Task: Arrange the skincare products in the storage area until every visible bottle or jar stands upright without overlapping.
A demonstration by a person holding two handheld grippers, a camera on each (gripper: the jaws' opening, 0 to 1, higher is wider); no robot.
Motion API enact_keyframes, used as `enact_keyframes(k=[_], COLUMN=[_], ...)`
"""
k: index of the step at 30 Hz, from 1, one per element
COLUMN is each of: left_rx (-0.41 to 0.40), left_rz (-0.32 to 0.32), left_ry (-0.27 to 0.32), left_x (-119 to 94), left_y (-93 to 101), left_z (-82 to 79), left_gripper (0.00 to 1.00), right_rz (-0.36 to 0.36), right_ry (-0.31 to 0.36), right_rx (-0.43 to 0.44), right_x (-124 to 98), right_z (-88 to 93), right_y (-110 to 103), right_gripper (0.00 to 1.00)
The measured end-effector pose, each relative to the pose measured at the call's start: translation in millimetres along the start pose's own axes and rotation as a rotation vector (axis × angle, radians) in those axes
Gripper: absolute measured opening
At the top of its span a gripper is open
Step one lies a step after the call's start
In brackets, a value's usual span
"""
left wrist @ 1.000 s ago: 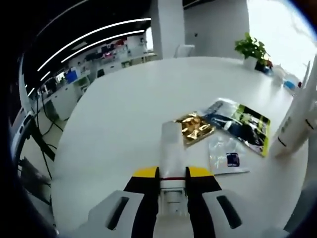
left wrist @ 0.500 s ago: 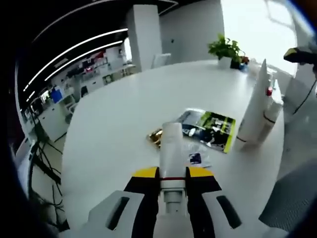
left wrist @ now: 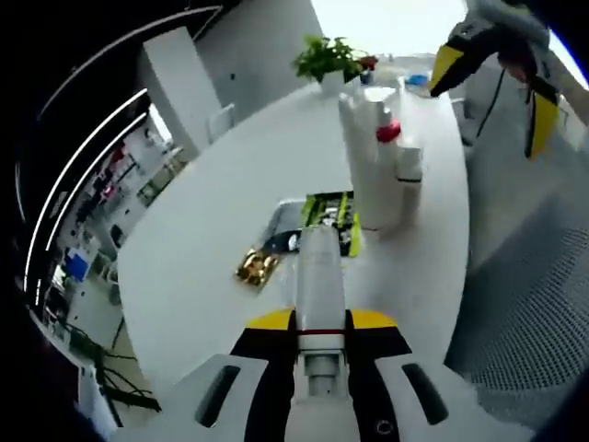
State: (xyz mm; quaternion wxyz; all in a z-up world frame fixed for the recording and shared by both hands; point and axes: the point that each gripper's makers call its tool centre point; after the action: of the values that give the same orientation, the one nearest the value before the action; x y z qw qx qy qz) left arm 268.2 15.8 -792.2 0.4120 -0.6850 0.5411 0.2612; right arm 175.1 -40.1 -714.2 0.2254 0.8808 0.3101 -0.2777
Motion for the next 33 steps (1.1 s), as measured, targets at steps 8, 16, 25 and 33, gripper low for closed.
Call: enact_keyframes(k=[8,16,25,33], left_rx=[0.221,0.518,0.771,0.901], left_rz=[0.055,0.089,0.09,0.106], left_ry=[-0.014,-0.009,-0.016,0.01], left_x=[-7,-14,-13,-11], left_y=[35.1,63.3,78.0,90.1], left_z=[-8.5,-24.5,-40.4,-58.0], left_gripper=[0.16,0.16,0.17,0.17], right_rz=[-0.076,-0.134,-0.181,-0.227], right_ry=[-0.03,-0.089,-0.147,-0.176], right_rx=[-0.035,-0.057,-0.059,-0.041], right_x=[29,49,62,67], right_z=[4.3,15.7,34.2,40.3], right_y=[-18,-28,-32,-31], right_gripper=[0.43,0.42,0.37,0.3])
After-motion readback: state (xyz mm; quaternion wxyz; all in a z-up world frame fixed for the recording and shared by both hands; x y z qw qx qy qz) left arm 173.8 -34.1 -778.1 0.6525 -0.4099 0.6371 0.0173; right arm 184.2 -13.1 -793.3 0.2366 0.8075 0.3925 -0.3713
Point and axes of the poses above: the point that each gripper's makers call its tool centre point, and the gripper's own axes: x roughly forward along the fingers, y roughly to its right, z roughly out of its underside, and after that the axes turned 9 degrees about -y, right-handed
